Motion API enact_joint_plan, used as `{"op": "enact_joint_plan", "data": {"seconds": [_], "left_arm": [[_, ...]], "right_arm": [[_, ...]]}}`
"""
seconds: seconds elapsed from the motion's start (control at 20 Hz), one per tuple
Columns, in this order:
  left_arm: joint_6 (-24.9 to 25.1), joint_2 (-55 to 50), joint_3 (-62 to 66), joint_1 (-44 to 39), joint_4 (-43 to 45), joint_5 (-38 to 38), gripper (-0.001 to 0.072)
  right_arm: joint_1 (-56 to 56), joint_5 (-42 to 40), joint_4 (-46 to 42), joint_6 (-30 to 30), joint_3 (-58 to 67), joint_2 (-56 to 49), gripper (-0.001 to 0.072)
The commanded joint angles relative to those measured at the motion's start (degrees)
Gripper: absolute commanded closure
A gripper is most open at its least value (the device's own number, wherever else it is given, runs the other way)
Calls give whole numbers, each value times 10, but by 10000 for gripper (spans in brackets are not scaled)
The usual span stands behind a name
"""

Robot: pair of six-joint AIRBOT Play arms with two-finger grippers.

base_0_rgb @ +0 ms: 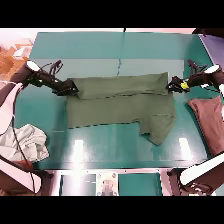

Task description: Fold the shirts.

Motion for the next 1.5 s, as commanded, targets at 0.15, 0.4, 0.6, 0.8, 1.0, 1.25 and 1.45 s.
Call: {"op": "enact_joint_plan", "data": {"seconds": [0.15,0.4,0.6,0.8,1.0,1.25,1.45], "left_arm": [[-110,24,45,64,6,-248,61],[-94,179,-162,64,55,-193,62],[-85,358,-398,64,43,-39,61],[-50,465,-581,64,-70,123,61],[-20,471,-682,64,-218,243,61],[-37,471,-704,9,-273,357,61],[-113,471,-704,-115,-277,469,61]], "right_arm": [[-67,126,-1,31,-17,70,450],[-112,89,-1,26,-253,238,453],[-151,24,-1,30,-458,393,453],[-171,-33,0,42,-587,506,462],[-171,-68,2,42,-653,534,439],[-170,-126,40,41,-694,534,440],[-170,-156,47,41,-699,534,440]]}}
